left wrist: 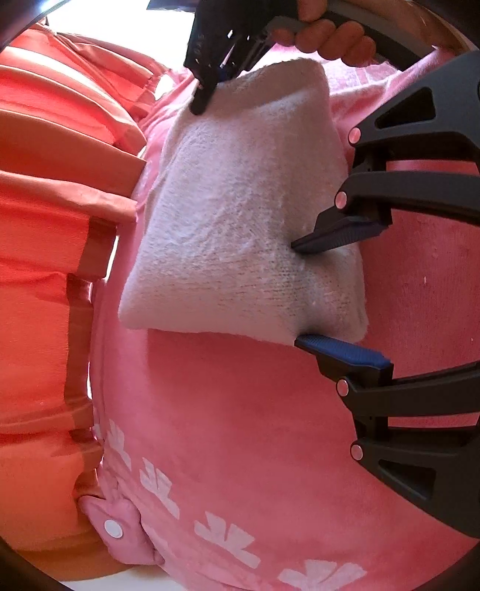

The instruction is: Fold small clothes

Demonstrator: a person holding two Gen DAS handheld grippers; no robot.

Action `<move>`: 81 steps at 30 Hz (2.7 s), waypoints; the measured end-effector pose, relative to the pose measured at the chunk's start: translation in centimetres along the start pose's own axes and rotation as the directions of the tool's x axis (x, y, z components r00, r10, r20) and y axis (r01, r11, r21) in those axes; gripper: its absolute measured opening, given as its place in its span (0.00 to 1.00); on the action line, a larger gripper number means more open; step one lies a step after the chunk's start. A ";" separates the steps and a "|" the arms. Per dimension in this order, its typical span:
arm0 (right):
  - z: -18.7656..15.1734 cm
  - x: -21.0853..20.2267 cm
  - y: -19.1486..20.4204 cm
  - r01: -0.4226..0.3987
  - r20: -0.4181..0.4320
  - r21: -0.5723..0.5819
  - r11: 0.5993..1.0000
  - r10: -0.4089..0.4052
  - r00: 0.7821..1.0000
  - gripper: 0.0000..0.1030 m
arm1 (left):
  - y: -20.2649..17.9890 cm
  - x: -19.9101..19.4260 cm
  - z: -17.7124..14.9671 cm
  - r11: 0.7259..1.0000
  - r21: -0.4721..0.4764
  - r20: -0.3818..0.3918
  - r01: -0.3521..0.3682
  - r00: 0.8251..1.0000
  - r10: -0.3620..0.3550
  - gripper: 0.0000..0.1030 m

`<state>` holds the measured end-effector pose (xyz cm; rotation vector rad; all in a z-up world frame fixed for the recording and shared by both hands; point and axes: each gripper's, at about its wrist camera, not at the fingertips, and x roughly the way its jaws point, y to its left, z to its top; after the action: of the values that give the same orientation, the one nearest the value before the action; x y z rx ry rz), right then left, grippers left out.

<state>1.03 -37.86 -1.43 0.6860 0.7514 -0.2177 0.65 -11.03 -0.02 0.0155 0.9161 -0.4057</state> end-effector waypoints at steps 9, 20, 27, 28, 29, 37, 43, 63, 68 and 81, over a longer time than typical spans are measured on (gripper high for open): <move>-0.3 -2.7 -0.5 0.023 0.070 0.025 0.999 -0.024 0.997 0.17 | -0.3 0.2 -0.2 1.000 0.006 -0.004 -0.026 1.000 0.026 0.44; -3.7 -5.3 -1.5 0.018 -0.113 0.044 0.999 -0.013 0.994 0.50 | 0.2 0.0 -0.3 1.000 -0.006 -0.022 -0.003 1.000 0.002 0.46; -3.2 -2.8 -1.1 0.061 -0.252 -0.146 0.987 -0.097 0.963 0.50 | 1.8 -1.6 1.3 0.983 -0.124 0.021 0.134 0.991 -0.133 0.64; -3.2 -2.5 -0.9 0.032 -0.270 -0.157 0.987 -0.074 0.960 0.19 | 1.9 -1.7 1.6 0.983 -0.127 0.026 0.130 0.991 -0.128 0.64; -2.9 -2.9 -0.9 0.012 -0.266 -0.150 0.989 -0.052 0.962 0.19 | 1.9 -1.7 1.9 0.985 -0.124 0.029 0.123 0.992 -0.120 0.64; -2.7 -0.3 -2.4 0.023 -0.306 -0.253 0.967 -0.103 0.946 0.37 | 2.8 0.3 2.3 0.985 -0.131 -0.006 0.113 0.993 -0.115 0.68; 0.6 -1.6 -2.5 -0.038 -0.202 -0.181 0.983 0.001 0.979 0.74 | 4.2 3.1 4.0 0.934 -0.245 -0.018 0.259 0.962 -0.271 0.84; 7.4 -8.2 14.1 -0.273 0.023 -0.362 0.891 0.302 0.953 0.24 | 6.6 -7.6 16.1 0.810 -0.071 0.216 0.583 0.801 -0.558 0.44; 7.7 -3.6 18.2 -0.325 0.004 -0.346 0.880 0.348 0.938 0.31 | 10.5 -10.2 19.0 0.863 -0.036 0.317 0.503 0.825 -0.468 0.55; 0.9 10.4 16.6 -0.094 -0.048 -0.301 0.949 0.084 0.995 0.29 | 16.6 1.0 11.7 0.976 -0.202 0.174 0.086 0.983 -0.051 0.63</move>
<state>16.00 -25.18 0.07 0.4303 0.7654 -0.0058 15.95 1.80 3.81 -0.2404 0.7904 -0.3677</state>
